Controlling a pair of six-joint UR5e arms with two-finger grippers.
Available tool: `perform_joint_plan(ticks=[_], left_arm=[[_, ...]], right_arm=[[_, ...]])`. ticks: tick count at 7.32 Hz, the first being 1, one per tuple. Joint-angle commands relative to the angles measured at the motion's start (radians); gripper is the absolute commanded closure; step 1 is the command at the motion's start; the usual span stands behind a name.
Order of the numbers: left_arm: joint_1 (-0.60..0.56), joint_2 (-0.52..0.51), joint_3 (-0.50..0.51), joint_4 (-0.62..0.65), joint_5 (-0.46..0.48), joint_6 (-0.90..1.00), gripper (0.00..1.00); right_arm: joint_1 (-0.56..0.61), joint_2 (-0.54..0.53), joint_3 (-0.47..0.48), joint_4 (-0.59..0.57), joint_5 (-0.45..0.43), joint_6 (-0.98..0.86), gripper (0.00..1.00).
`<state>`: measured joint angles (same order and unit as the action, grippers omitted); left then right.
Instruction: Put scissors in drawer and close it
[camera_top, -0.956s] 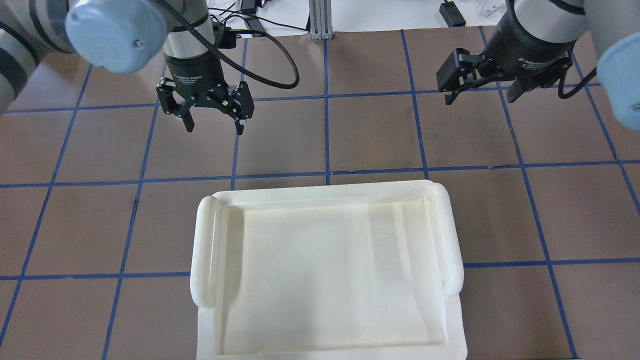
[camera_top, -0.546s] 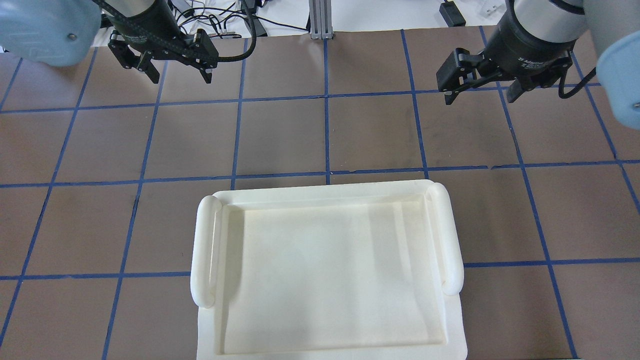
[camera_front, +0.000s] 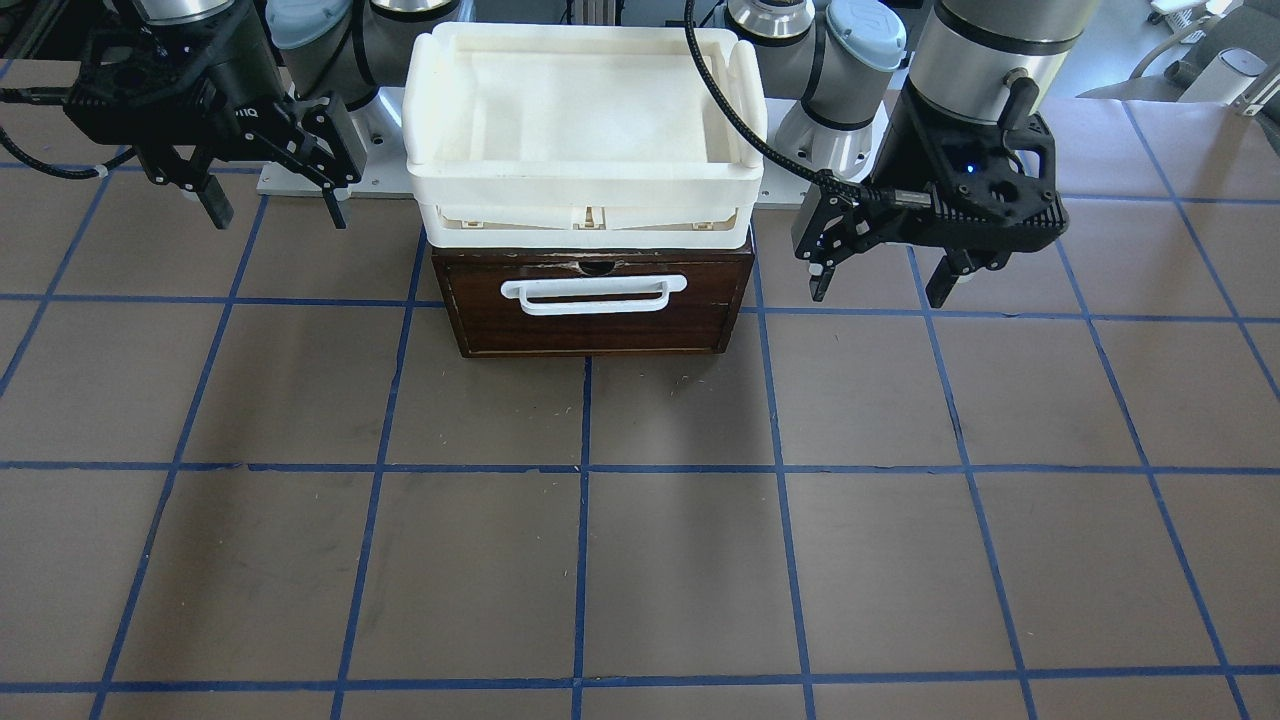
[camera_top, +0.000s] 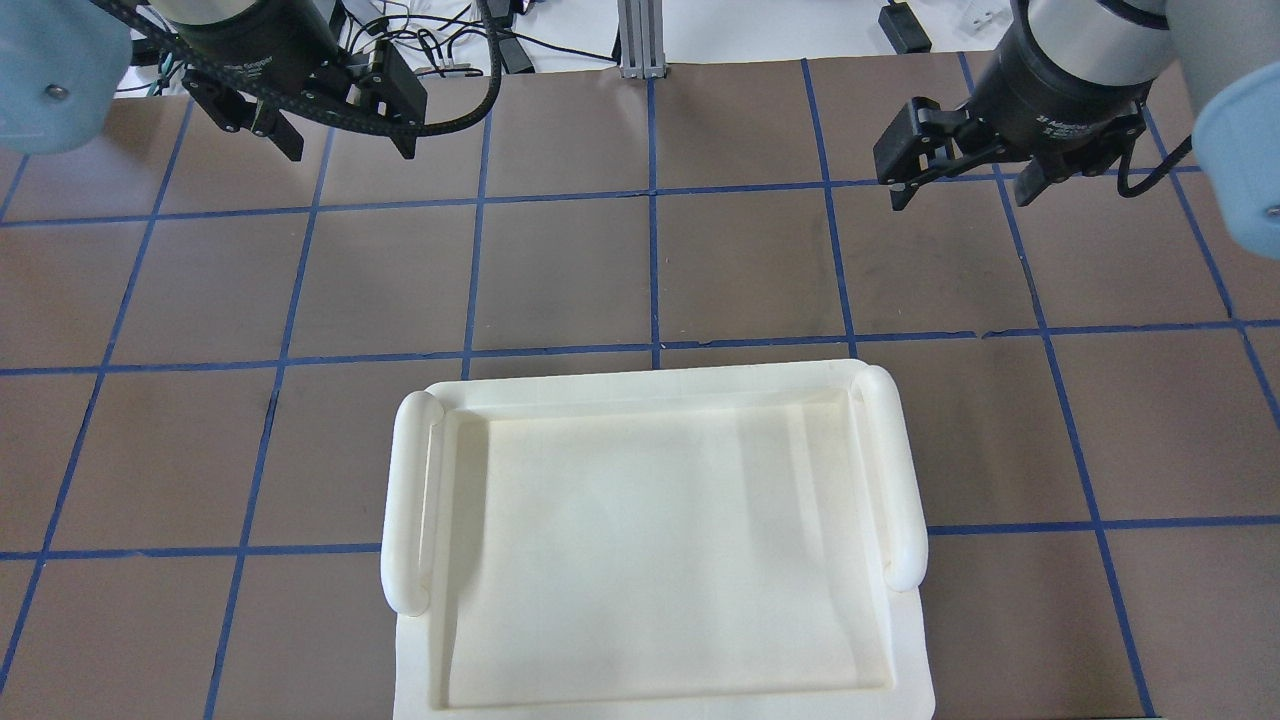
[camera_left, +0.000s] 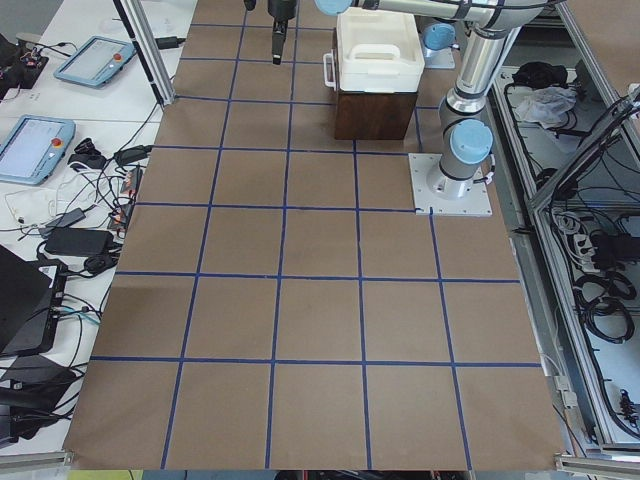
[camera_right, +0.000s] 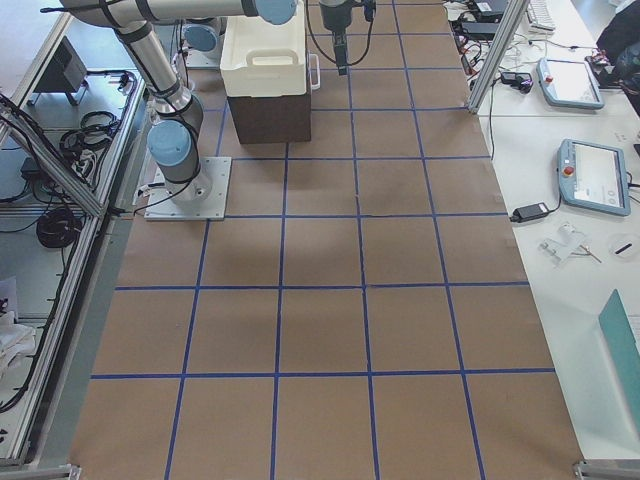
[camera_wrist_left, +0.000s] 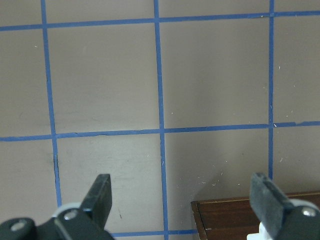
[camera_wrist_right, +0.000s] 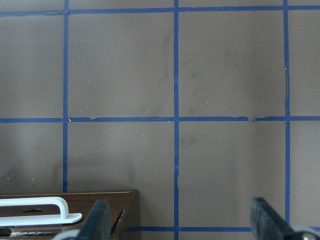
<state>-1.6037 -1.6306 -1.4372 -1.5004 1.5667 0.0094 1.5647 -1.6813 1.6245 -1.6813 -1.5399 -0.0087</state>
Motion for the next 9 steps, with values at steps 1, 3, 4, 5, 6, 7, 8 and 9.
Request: perform_joint_plan(ticks=[1, 3, 4, 5, 6, 7, 8, 9], left_arm=[[0.001, 0.020, -0.014, -0.003, -0.010, 0.004, 0.00], [0.005, 0.023, -0.026, 0.003, 0.001, 0.006, 0.00], [0.005, 0.038, -0.029, -0.009, 0.001, -0.003, 0.00], [0.008, 0.040, -0.029, -0.009, -0.010, -0.008, 0.00], [0.008, 0.038, -0.028, -0.007, -0.014, -0.040, 0.00], [0.014, 0.041, -0.028, -0.012, -0.017, -0.048, 0.00], [0.011, 0.040, -0.028, -0.039, -0.023, -0.048, 0.00], [0.014, 0.025, -0.028, -0.041, -0.020, -0.051, 0.00]], right_arm=[[0.000, 0.000, 0.000, 0.000, 0.001, 0.001, 0.00], [0.000, 0.000, 0.000, 0.000, 0.001, 0.001, 0.00], [0.000, 0.000, 0.000, 0.003, -0.002, 0.000, 0.00], [0.000, 0.000, 0.000, 0.003, -0.002, 0.000, 0.00], [0.000, -0.001, 0.014, 0.002, -0.002, 0.000, 0.00], [0.000, -0.001, 0.018, -0.001, 0.000, 0.000, 0.00], [-0.002, -0.001, 0.020, -0.001, -0.005, 0.000, 0.00], [-0.002, -0.003, 0.020, 0.000, -0.006, 0.000, 0.00]])
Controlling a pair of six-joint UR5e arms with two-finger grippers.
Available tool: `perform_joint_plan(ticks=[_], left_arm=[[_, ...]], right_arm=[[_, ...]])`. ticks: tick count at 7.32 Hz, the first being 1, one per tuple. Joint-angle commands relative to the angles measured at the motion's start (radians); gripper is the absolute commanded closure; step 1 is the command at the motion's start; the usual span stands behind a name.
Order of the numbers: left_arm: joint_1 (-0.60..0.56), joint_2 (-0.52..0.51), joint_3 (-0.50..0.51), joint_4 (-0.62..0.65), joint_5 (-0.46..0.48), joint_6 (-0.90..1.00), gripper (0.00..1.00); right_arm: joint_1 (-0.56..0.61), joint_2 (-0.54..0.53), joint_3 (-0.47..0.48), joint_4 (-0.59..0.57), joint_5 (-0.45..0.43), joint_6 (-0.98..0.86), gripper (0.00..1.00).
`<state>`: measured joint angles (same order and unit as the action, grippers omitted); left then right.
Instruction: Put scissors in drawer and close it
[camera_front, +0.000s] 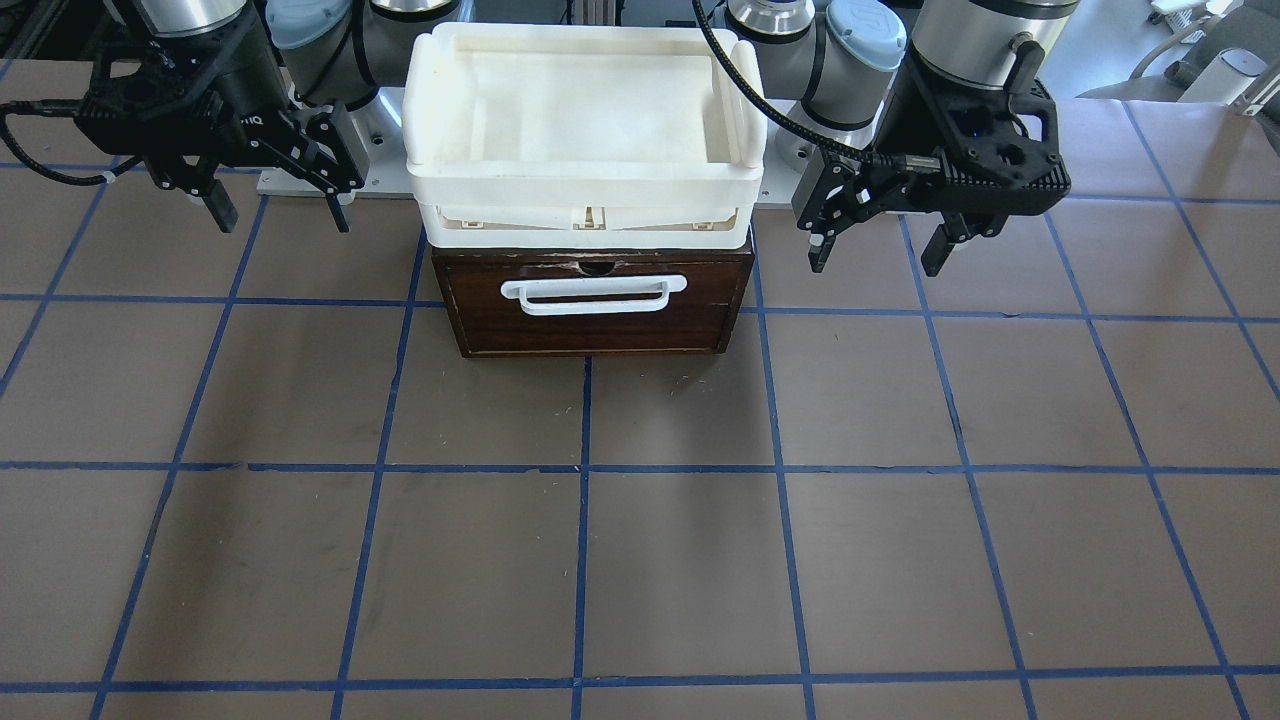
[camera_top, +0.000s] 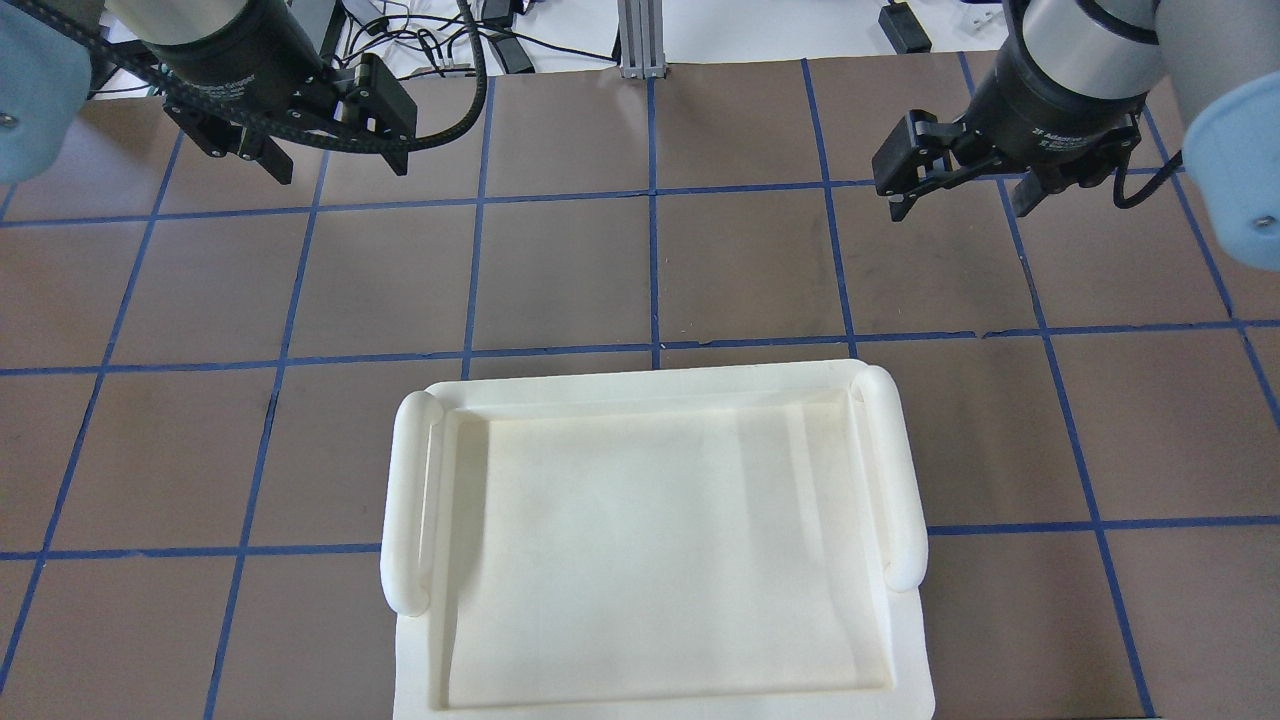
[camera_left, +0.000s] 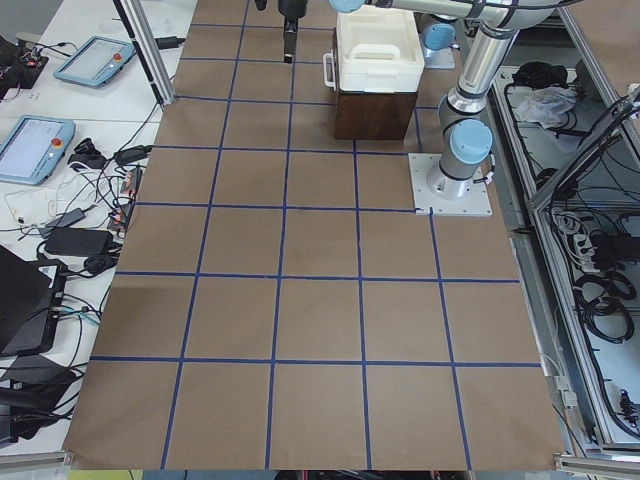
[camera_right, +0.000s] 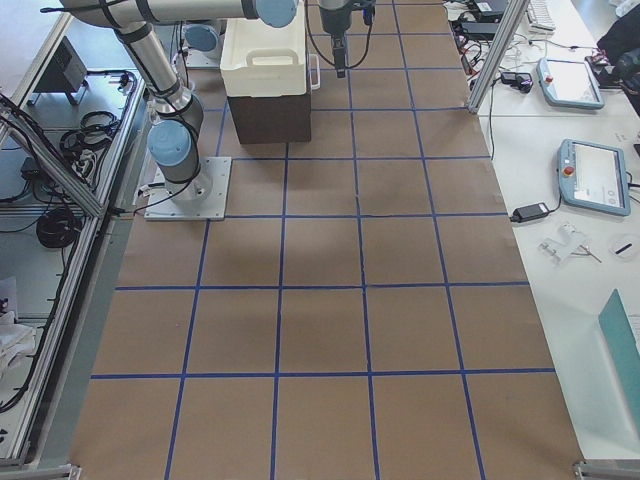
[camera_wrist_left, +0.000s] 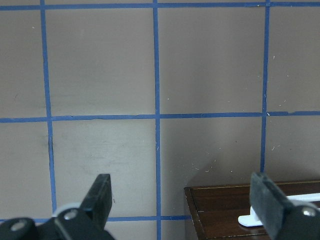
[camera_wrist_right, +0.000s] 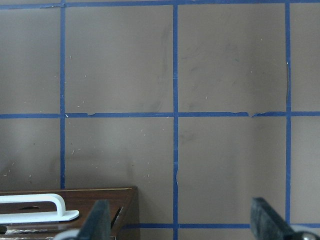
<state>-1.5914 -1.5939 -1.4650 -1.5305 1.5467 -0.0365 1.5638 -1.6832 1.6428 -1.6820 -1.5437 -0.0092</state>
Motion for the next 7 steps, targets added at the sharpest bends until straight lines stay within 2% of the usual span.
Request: perform_joint_plan(ticks=[1, 7], left_arm=[[-0.001, 0.005, 0.002, -0.042, 0.001, -0.006, 0.00], [-0.009, 0.020, 0.005, -0.072, -0.003, -0.006, 0.00]], right_arm=[[-0.001, -0.001, 0.002, 0.002, -0.009, 0.000, 0.00], [0.001, -0.001, 0.002, -0.001, -0.009, 0.002, 0.00]])
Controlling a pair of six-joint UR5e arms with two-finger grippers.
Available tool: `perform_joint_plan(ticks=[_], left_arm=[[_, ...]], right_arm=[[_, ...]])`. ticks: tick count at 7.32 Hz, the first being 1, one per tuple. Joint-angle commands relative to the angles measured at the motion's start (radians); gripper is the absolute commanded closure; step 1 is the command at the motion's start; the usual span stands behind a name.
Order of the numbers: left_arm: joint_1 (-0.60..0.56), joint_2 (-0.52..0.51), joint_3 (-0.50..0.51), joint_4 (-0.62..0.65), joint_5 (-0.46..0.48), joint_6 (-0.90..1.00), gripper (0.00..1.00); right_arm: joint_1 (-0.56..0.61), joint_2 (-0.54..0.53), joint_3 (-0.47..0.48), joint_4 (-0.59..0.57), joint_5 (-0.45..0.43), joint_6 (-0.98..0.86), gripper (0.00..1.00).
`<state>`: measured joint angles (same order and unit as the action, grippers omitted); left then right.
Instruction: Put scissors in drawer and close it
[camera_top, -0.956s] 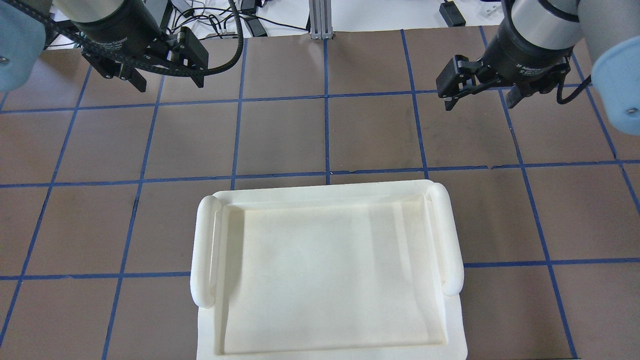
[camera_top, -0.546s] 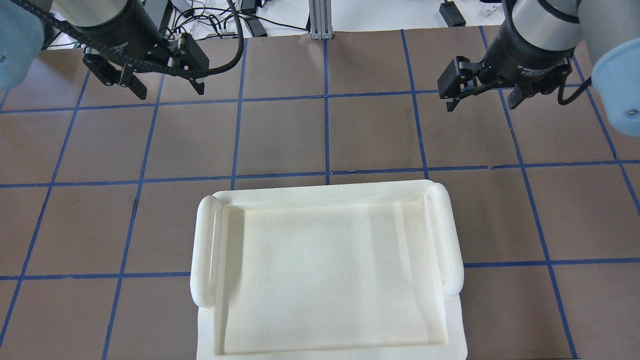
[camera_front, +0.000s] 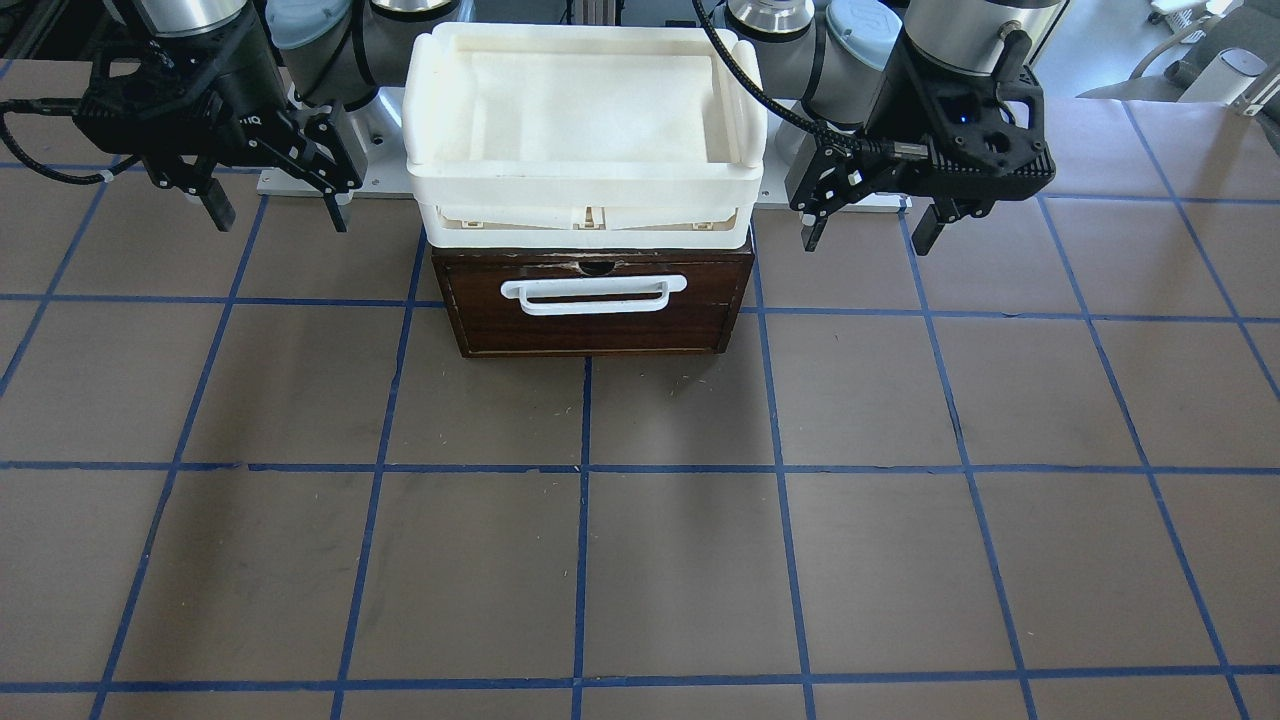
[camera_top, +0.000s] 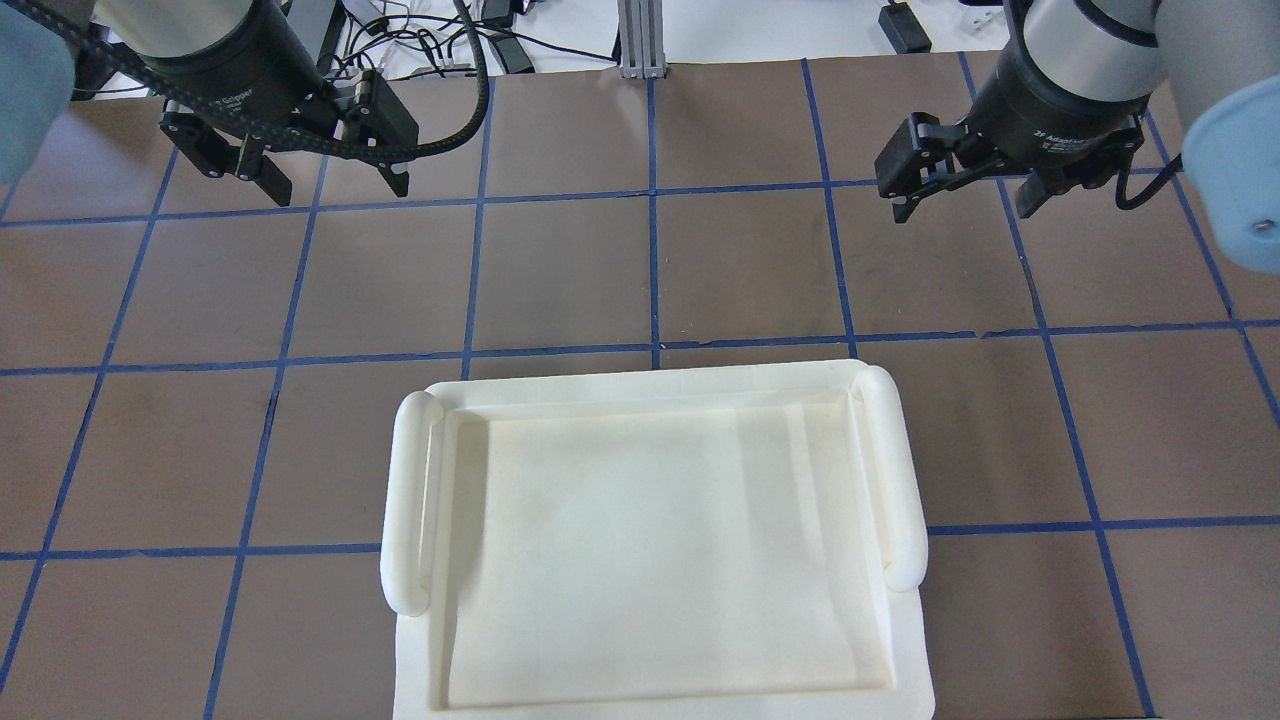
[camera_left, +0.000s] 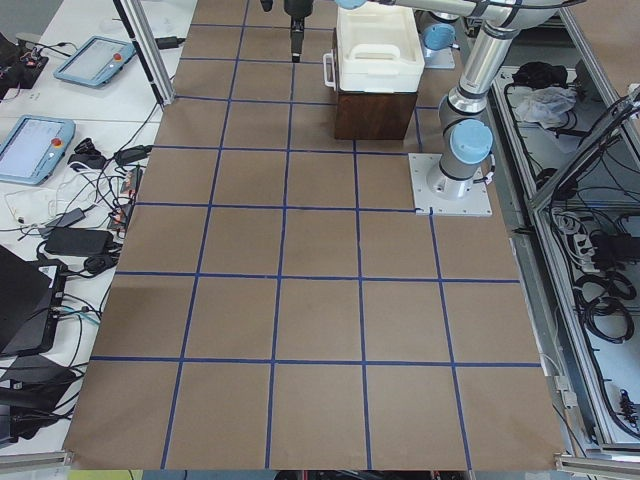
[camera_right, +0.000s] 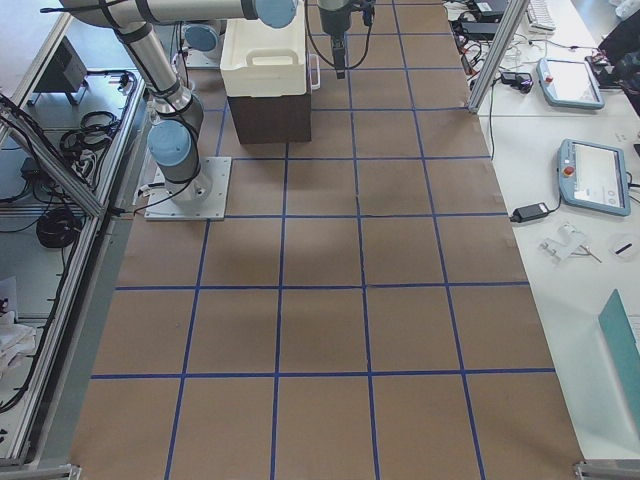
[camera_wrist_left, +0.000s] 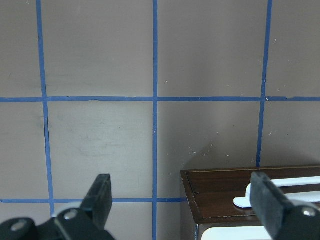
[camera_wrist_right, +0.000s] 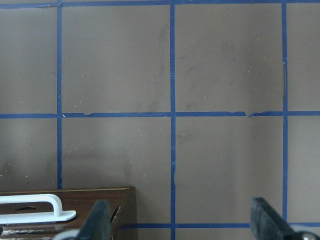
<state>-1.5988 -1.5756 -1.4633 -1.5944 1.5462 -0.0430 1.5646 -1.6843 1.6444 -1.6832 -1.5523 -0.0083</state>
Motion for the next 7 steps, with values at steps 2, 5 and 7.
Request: perform_joint_plan(ticks=[2, 5, 7], left_arm=[[-0.001, 0.005, 0.003, -0.010, -0.003, 0.000, 0.00], [-0.001, 0.005, 0.003, -0.010, 0.005, 0.000, 0.00], [-0.001, 0.006, 0.003, -0.010, 0.005, 0.000, 0.00]], right_arm=[[0.000, -0.003, 0.000, 0.002, 0.000, 0.001, 0.00], [0.000, -0.005, 0.000, 0.004, 0.000, -0.001, 0.00], [-0.002, -0.005, 0.000, 0.002, -0.002, 0.001, 0.00]])
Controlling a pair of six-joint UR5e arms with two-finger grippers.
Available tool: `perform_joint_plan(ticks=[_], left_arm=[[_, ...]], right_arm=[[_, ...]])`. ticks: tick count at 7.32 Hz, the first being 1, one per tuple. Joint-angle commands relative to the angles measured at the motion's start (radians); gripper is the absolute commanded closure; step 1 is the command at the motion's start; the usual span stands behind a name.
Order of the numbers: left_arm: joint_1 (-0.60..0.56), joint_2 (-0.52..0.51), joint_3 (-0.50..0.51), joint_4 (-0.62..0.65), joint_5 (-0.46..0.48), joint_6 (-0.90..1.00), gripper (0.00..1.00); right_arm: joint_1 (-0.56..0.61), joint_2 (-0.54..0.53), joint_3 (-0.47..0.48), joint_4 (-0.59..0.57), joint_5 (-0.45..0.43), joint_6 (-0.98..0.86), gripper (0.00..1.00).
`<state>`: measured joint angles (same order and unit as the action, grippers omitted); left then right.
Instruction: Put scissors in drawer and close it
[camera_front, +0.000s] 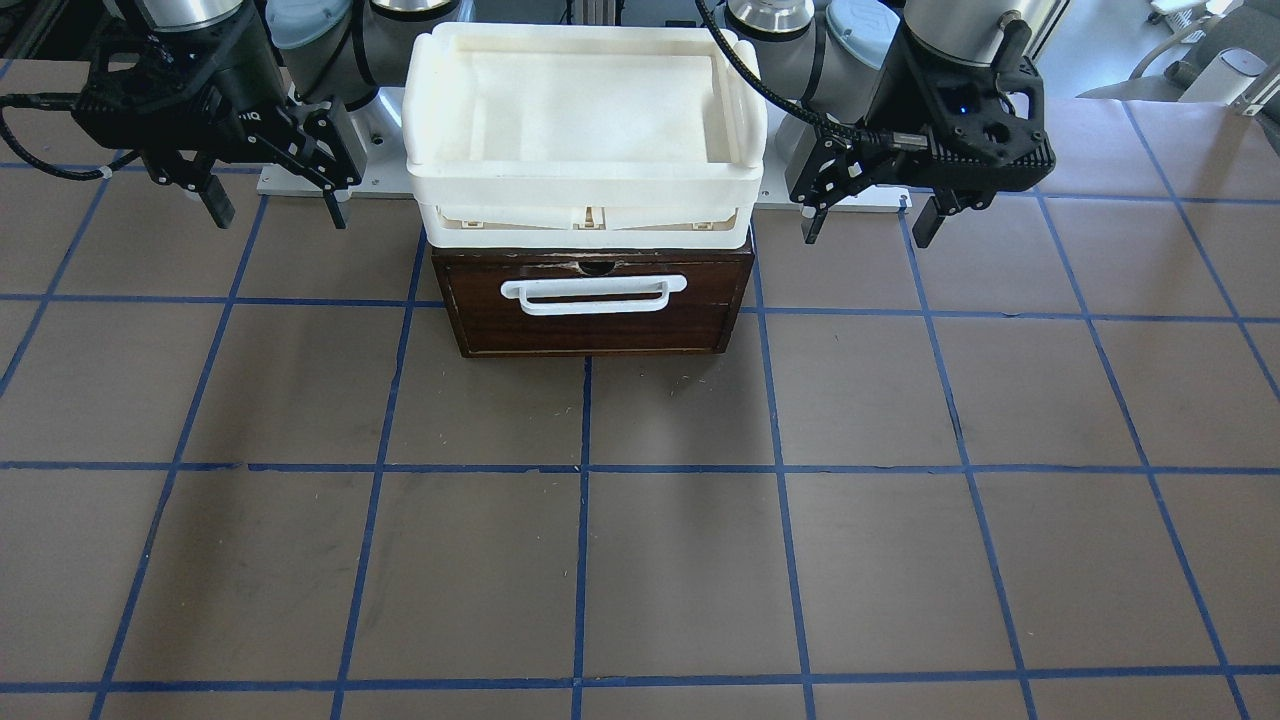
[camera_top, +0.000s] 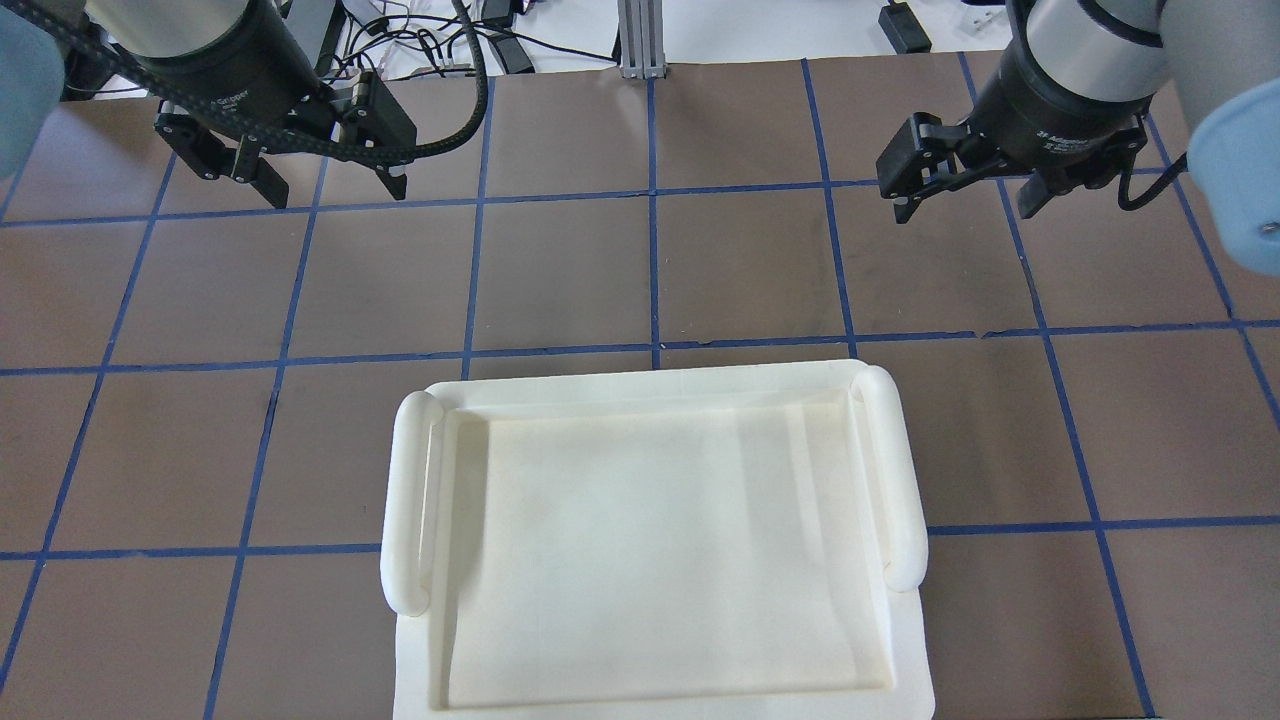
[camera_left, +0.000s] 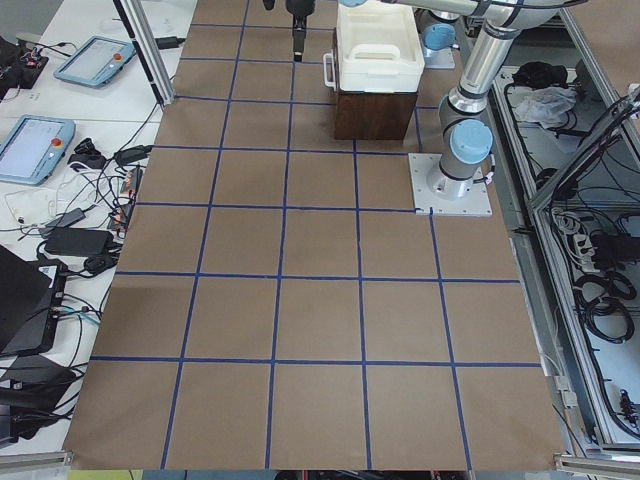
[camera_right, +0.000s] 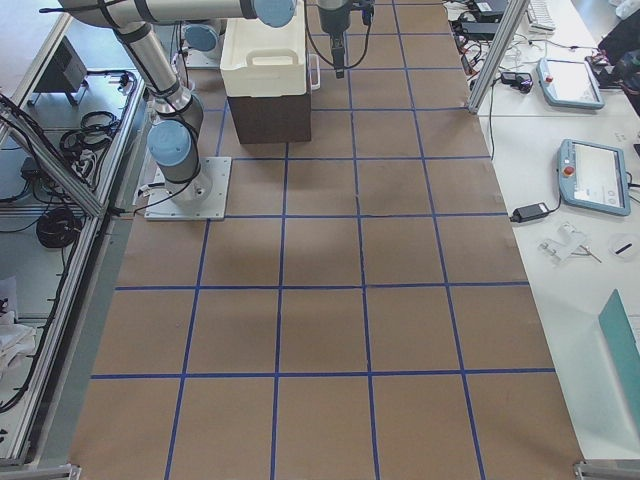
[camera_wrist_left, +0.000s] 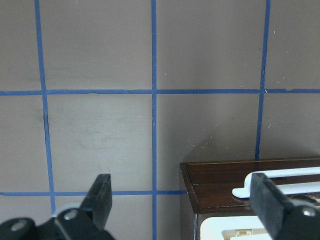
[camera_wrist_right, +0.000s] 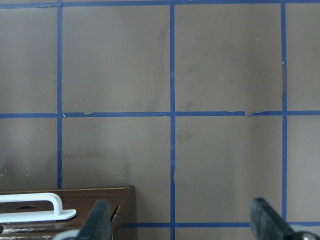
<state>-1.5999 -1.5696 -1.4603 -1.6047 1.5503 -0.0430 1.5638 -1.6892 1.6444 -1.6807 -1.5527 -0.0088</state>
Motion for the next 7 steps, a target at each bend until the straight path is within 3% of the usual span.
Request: perform_joint_plan(ticks=[1, 7], left_arm=[[0.000, 0.002, 0.000, 0.000, -0.001, 0.000, 0.00], [0.000, 0.020, -0.006, -0.023, -0.007, 0.000, 0.00]], right_arm=[[-0.001, -0.001, 0.002, 0.001, -0.001, 0.001, 0.00], [0.001, 0.000, 0.002, -0.004, 0.005, 0.003, 0.00]])
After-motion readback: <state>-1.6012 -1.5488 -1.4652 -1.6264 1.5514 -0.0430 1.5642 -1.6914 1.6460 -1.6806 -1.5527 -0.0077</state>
